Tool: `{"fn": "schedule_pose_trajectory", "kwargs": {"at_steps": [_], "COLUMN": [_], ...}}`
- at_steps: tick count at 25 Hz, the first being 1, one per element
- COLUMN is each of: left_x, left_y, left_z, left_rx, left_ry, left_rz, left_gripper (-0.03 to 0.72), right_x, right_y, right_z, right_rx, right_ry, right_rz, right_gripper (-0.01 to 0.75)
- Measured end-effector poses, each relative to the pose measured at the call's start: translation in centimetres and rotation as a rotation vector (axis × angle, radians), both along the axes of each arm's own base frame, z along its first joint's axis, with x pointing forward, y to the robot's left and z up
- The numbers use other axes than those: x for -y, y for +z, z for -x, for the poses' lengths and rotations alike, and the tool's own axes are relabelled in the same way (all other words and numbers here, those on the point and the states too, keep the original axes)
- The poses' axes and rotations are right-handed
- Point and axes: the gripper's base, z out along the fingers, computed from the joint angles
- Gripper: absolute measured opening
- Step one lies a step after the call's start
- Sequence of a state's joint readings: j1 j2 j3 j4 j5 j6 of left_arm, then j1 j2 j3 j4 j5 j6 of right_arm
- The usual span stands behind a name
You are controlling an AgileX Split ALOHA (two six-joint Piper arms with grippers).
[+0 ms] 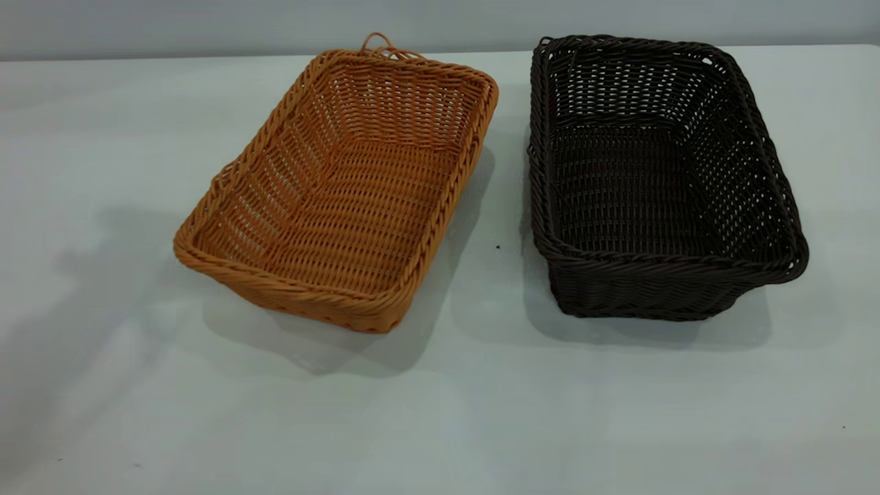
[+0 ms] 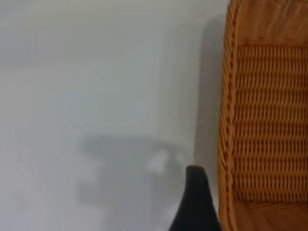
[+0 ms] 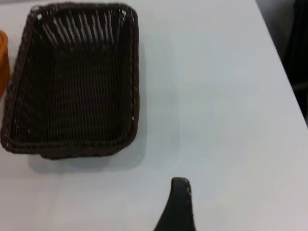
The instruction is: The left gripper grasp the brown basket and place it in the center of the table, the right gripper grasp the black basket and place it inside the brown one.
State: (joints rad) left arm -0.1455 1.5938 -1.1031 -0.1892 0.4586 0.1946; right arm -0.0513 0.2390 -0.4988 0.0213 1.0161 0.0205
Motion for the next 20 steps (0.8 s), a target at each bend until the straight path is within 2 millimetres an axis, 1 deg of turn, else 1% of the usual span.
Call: {"fn": "schedule_pose_trajectory", "kwargs": {"at_steps": [2,5,8,11,15,20], "left_x": [0.7,1.7,2.5,2.7,3.2,4.5], "left_y": [-1.8,-5.4,-8.8,-11.7,-14.2,-16.4], "left_z": [-1.1,-2.4,-3.3,-4.0,-5.5,-7.7], "left_rx": [-0.031,-0.09,-0.141,-0.191,-0.222,-0.227], "left_ry": [-0.013,-0.028,-0.039,-0.039,-0.043,-0.061], "left_rz": [-0.006,-0.02,-0.034,-0.047,-0.054,-0.057], "left_gripper": [0.509,0.509,0.509,0.509,0.509,0.509], "right_x": [0.0,0.0,0.1,0.1,0.1,-0.1], "right_y": [0.0,0.0,-0.1,-0.2,-0.6,-1.1], "right_z": [-0.4,-0.9,-1.2,-1.6,-2.5,-3.9], "right_rx": [-0.017,-0.028,-0.042,-0.07,-0.13,-0.21], "right_ry": [0.0,-0.001,-0.002,-0.002,-0.002,0.005], "right_rz": [-0.001,-0.003,-0.004,-0.006,-0.012,-0.05], "right_gripper": [0.59,0.59,0.59,0.59,0.59,0.59]}}
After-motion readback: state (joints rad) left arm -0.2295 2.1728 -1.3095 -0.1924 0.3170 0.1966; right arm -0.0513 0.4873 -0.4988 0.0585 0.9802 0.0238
